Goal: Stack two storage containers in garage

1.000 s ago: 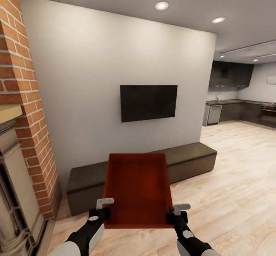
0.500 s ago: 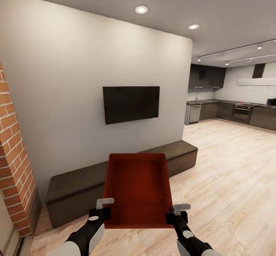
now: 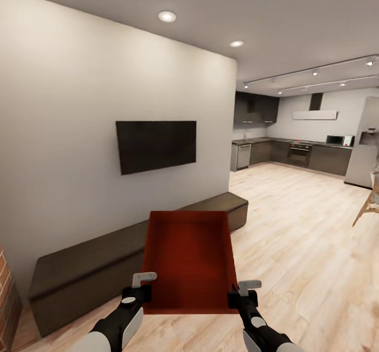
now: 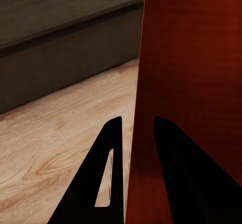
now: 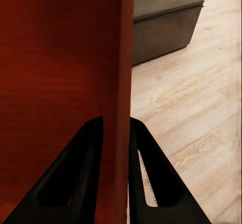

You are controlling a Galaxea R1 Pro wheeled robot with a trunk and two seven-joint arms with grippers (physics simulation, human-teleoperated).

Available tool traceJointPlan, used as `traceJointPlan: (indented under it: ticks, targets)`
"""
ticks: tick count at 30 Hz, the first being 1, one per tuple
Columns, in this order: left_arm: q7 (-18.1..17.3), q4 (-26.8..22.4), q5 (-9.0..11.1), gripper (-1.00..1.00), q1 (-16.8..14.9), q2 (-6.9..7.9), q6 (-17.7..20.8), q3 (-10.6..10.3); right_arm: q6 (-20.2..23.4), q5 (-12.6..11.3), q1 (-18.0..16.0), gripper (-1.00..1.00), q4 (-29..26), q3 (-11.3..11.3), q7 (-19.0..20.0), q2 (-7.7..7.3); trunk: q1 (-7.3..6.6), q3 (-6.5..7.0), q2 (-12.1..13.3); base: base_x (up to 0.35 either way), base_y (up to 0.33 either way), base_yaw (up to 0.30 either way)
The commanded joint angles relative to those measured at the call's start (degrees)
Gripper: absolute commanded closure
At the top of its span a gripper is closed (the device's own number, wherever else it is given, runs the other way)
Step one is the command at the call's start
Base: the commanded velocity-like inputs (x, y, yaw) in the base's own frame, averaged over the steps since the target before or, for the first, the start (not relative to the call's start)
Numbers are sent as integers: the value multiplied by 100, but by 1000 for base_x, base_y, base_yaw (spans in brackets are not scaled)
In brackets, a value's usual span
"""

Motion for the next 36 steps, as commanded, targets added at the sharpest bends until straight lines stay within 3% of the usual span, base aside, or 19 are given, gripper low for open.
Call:
traceJointPlan:
  ticks: [1,36]
  targets:
    - [69,5,74,100,1,46,12,19,-25,6,-6,100,-13,-151,-67,-20,1,4,-3,0,0,-283]
    - [68,14,74,100,1,46,20,19,-25,2,-6,100,-14,-151,-67,-20,1,160,-3,0,0,-283]
